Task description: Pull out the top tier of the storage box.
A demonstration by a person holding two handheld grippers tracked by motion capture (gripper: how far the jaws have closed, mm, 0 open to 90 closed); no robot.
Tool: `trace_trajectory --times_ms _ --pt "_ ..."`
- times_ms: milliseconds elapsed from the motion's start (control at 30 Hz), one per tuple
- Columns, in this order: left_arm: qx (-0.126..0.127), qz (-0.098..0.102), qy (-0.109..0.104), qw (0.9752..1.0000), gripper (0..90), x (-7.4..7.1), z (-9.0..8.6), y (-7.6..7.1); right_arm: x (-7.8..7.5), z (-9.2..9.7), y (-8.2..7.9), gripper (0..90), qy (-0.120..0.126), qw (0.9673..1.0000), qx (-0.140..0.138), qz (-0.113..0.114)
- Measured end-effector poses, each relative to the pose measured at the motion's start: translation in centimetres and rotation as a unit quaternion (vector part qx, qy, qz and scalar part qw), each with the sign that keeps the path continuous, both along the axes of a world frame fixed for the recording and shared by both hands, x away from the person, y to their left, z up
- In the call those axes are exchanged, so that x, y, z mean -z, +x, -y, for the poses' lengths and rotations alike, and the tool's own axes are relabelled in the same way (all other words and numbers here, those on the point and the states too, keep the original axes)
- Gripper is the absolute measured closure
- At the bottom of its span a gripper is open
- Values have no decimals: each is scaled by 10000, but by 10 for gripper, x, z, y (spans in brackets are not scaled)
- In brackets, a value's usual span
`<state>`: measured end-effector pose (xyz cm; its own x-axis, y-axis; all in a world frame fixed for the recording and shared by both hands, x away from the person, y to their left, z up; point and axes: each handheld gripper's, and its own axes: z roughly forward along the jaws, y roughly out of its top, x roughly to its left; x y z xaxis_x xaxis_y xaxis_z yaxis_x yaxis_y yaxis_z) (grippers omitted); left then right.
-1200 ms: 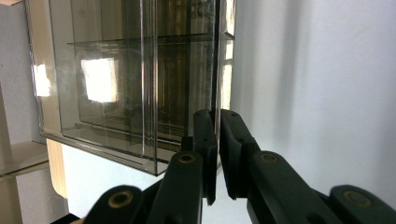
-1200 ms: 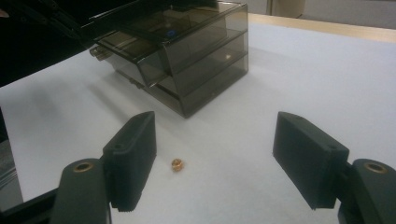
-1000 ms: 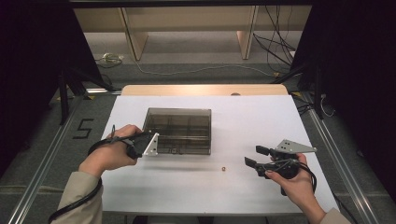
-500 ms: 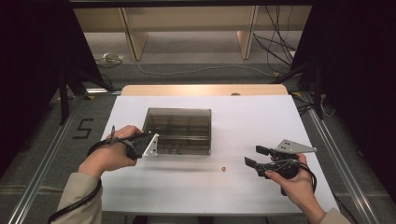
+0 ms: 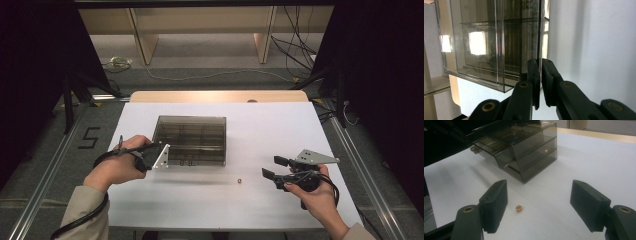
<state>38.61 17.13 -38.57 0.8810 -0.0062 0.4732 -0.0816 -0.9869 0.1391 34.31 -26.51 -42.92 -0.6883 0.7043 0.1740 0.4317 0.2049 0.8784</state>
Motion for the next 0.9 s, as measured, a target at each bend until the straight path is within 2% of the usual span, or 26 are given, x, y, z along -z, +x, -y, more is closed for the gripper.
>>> trace_trajectory --times_ms 267,900 --pt "87 -5 54 9999 850 0 -1 -1 0 0 0 311 6 10000 2 -6" --pt "60 -35 69 10000 851 -1 0 -4 0 0 0 311 8 10000 0 -5"
